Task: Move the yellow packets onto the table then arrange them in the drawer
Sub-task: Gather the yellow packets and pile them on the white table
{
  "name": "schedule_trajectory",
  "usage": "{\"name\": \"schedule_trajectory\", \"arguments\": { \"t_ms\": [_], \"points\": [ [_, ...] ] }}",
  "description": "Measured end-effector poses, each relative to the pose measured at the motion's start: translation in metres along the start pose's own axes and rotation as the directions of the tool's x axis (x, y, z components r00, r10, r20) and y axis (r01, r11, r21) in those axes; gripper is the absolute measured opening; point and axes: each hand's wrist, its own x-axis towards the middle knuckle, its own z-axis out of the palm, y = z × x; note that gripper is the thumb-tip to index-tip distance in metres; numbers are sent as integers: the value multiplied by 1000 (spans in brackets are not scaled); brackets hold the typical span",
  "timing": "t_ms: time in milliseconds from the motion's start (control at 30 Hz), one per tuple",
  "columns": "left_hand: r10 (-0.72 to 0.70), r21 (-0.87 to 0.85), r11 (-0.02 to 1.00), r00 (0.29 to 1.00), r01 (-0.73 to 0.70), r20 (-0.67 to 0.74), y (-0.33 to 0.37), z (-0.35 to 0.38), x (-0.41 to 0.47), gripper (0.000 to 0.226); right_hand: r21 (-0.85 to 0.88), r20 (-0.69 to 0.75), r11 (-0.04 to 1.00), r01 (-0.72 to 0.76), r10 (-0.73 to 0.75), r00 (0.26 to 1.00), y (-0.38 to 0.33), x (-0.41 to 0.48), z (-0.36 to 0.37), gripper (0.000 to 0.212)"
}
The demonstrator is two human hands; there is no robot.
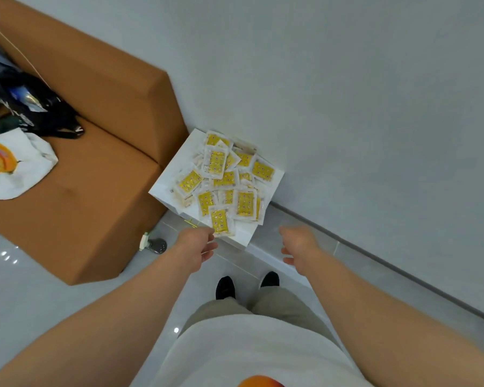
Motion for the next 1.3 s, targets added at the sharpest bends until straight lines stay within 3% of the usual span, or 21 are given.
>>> {"name": "schedule_trajectory", "arguments": {
  "t_ms": [233,333,367,567,767,833,933,1033,1100,1300],
  "points": [
    [-24,67,997,996,30,-81,45,25,53,5,-230,14,972,47,-45,999,-60,64,6,14],
    [-9,123,992,995,21,-97,56,40,75,16,-346,70,934,86,-66,995,-78,90,14,15],
    [3,143,990,995,12,-102,58,44,80,9,-377,84,922,89,-62,995,-82,97,17,21],
    [20,374,926,984,48,-177,55,55,135,31,-500,130,861,94,-32,991,-92,155,45,70],
    [-23,525,842,980,126,-198,47,69,194,33,-568,112,821,56,10,994,-88,222,81,80],
    [-58,548,818,973,174,-223,41,72,214,66,-581,97,813,47,11,995,-87,239,92,85],
    [-95,557,794,955,244,-282,31,79,235,89,-644,77,763,51,-2,997,-87,262,106,98],
    [-143,569,764,940,304,-310,24,89,247,95,-740,60,670,62,-26,998,-87,280,115,121],
    [-163,511,800,934,314,-318,21,92,257,97,-768,67,635,79,-43,997,-88,287,119,130],
    [-141,450,853,946,266,-292,10,92,279,91,-753,50,653,78,-61,997,-83,306,132,135]
  ]
}}
